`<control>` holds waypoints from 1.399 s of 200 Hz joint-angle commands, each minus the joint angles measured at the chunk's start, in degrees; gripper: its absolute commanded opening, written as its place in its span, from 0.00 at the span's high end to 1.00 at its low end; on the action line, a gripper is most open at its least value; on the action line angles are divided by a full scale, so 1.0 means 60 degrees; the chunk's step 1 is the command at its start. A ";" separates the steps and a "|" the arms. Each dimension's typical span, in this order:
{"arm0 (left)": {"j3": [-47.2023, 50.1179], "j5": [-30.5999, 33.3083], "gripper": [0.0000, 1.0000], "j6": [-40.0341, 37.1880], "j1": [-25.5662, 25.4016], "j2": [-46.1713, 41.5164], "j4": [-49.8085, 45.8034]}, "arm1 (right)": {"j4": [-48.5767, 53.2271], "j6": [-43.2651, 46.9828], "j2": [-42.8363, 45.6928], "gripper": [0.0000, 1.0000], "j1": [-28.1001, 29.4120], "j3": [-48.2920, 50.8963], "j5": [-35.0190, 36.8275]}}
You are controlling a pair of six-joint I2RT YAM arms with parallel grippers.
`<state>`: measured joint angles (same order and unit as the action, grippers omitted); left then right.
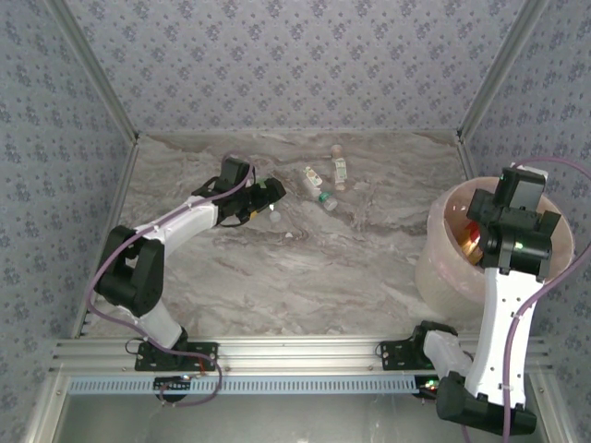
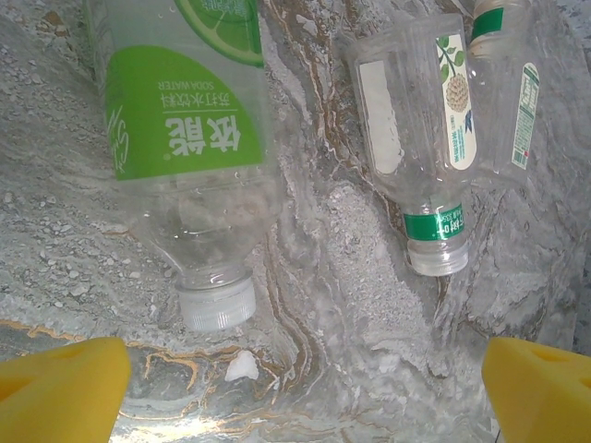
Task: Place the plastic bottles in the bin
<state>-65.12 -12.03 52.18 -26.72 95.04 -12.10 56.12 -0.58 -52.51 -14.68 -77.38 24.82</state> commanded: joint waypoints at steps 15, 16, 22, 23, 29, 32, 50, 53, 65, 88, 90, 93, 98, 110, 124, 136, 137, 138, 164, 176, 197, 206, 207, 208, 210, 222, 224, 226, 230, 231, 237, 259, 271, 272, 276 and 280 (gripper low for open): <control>-0.0462 -0.0015 0.02 0.0055 -0.0113 0.0126 -0.0282 | -0.0227 -0.0130 0.0287 0.00 -0.0077 -0.0015 -0.0544; -0.0466 -0.0008 0.02 0.0051 -0.0108 0.0126 -0.0283 | -0.0234 -0.0134 0.0286 0.00 -0.0075 -0.0012 -0.0561; -0.0470 0.0003 0.02 0.0049 -0.0117 0.0126 -0.0283 | -0.0253 -0.0159 0.0280 0.00 -0.0073 -0.0005 -0.0655; -0.0470 0.0015 0.02 0.0048 -0.0110 0.0126 -0.0276 | -0.0255 -0.0163 0.0275 0.00 -0.0073 0.0001 -0.0674; -0.0462 0.0030 0.02 0.0052 -0.0126 0.0126 -0.0283 | -0.0291 -0.0201 0.0278 0.00 -0.0073 0.0042 -0.0767; -0.0469 0.0041 0.02 0.0048 -0.0124 0.0126 -0.0283 | -0.0310 -0.0221 0.0268 0.00 -0.0073 0.0053 -0.0809; -0.0469 0.0054 0.02 0.0049 -0.0139 0.0155 -0.0312 | -0.0437 -0.0323 0.0245 0.00 -0.0059 0.0205 -0.1198; -0.0469 0.0053 0.02 0.0048 -0.0133 0.0148 -0.0313 | -0.0459 -0.0349 0.0235 0.00 -0.0062 0.0221 -0.1241; -0.0496 0.0047 0.02 0.0026 -0.0131 0.0170 -0.0335 | -0.0491 -0.0595 0.0181 0.00 -0.0072 0.0400 -0.1658; -0.0635 0.0040 0.02 -0.0046 -0.0136 0.0256 -0.0434 | -0.0924 -0.0763 -0.0028 0.00 -0.0103 0.0981 -0.2589; -0.0650 0.0035 0.02 -0.0053 -0.0136 0.0268 -0.0449 | -0.0934 -0.0773 -0.0054 0.00 -0.0103 0.1006 -0.2652; -0.0664 0.0029 0.02 -0.0062 -0.0125 0.0283 -0.0469 | -0.0995 -0.0799 -0.0107 0.00 -0.0099 0.1058 -0.2806; -0.0716 0.0026 0.02 -0.0086 -0.0137 0.0308 -0.0506 | -0.1099 -0.0861 -0.0190 0.00 -0.0103 0.1158 -0.3025; -0.0775 -0.0001 0.02 -0.0122 -0.0125 0.0353 -0.0547 | -0.1306 -0.0987 -0.0347 0.00 -0.0131 0.1341 -0.3469; -0.0782 -0.0014 0.02 -0.0121 -0.0137 0.0375 -0.0561 | -0.1518 -0.1284 -0.0557 0.00 -0.0189 0.1428 -0.3639; -0.0779 -0.0015 0.02 -0.0119 -0.0143 0.0389 -0.0546 | -0.1725 -0.1490 -0.0646 0.00 -0.0332 0.1920 -0.3998; -0.0771 -0.0008 0.02 -0.0123 -0.0144 0.0390 -0.0546 | -0.1759 -0.1512 -0.0651 0.00 -0.0354 0.1972 -0.4084; -0.0781 -0.0005 0.02 -0.0126 -0.0138 0.0390 -0.0539 | -0.1777 -0.1528 -0.0659 0.00 -0.0368 0.1993 -0.4110; -0.0792 -0.0042 0.02 -0.0143 -0.0140 0.0433 -0.0569 | -0.1904 -0.1856 -0.0691 0.00 -0.0451 0.2497 -0.4268; -0.0792 -0.0045 0.02 -0.0157 -0.0134 0.0432 -0.0584 | -0.1845 -0.1888 -0.0674 0.00 -0.0487 0.2534 -0.4317; -0.0806 -0.0031 0.02 -0.0201 -0.0133 0.0419 -0.0629 | -0.1610 -0.1892 -0.0482 0.00 -0.0485 0.2157 -0.4254; -0.0806 0.0008 0.02 -0.0223 -0.0133 0.0412 -0.0626 | -0.1502 -0.1896 -0.0331 0.00 -0.0495 0.1931 -0.4102; -0.0806 -0.0004 0.02 -0.0219 -0.0132 0.0408 -0.0630 | -0.1502 -0.1896 -0.0331 0.00 -0.0495 0.1931 -0.4102; -0.0806 -0.0003 0.02 -0.0232 -0.0132 0.0414 -0.0633 | -0.1472 -0.1896 -0.0301 0.00 -0.0490 0.1876 -0.4069; -0.0806 0.0006 0.02 -0.0242 -0.0132 0.0418 -0.0620 | -0.1465 -0.1896 -0.0286 0.00 -0.0487 0.1850 -0.4059; -0.0857 0.0026 0.02 -0.0310 -0.0138 0.0431 -0.0633 | -0.1356 -0.1896 -0.0150 0.00 -0.0493 0.1340 -0.3726; -0.0870 0.0031 0.02 -0.0335 -0.0144 0.0433 -0.0638 | -0.1326 -0.1863 -0.0135 0.00 -0.0482 0.1241 -0.3671; -0.0885 0.0040 0.02 -0.0355 -0.0135 0.0433 -0.0647 | -0.1322 -0.1843 -0.0106 0.00 -0.0476 0.1139 -0.3680; -0.0918 0.0046 0.02 -0.0403 -0.0144 0.0458 -0.0671 | -0.1305 -0.1811 -0.0049 0.00 -0.0436 0.0997 -0.3793; -0.0936 0.0059 0.02 -0.0427 -0.0145 0.0461 -0.0682 | -0.1306 -0.1809 0.0000 0.00 -0.0428 0.0935 -0.3864; -0.1025 0.0132 0.02 -0.0548 -0.0136 0.0474 -0.0767 | -0.1299 -0.1777 0.0094 0.00 -0.0377 0.0804 -0.4046; -0.1387 0.0692 0.02 -0.1016 -0.0129 0.0569 -0.1158 | -0.1608 -0.1831 0.0642 0.00 -0.0033 0.0407 -0.5313; -0.1554 0.0965 0.02 -0.1181 -0.0103 0.0674 -0.1340 | -0.1853 -0.1959 0.0867 0.00 0.0186 0.0317 -0.6014; -0.1568 0.0972 0.02 -0.1196 -0.0095 0.0686 -0.1346 | -0.1868 -0.1979 0.0876 0.00 0.0203 0.0315 -0.6050; -0.1614 0.0969 0.02 -0.1216 -0.0067 0.0730 -0.1384 | -0.1916 -0.2053 0.0919 0.00 0.0296 0.0266 -0.6159; -0.1653 0.0968 0.02 -0.1226 -0.0035 0.0764 -0.1395 | -0.1964 -0.2104 0.0941 0.00 0.0362 0.0236 -0.6254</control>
<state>-72.01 -9.43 48.31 -27.14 98.39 -17.47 45.19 -10.81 -49.47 -14.81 -73.06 -3.60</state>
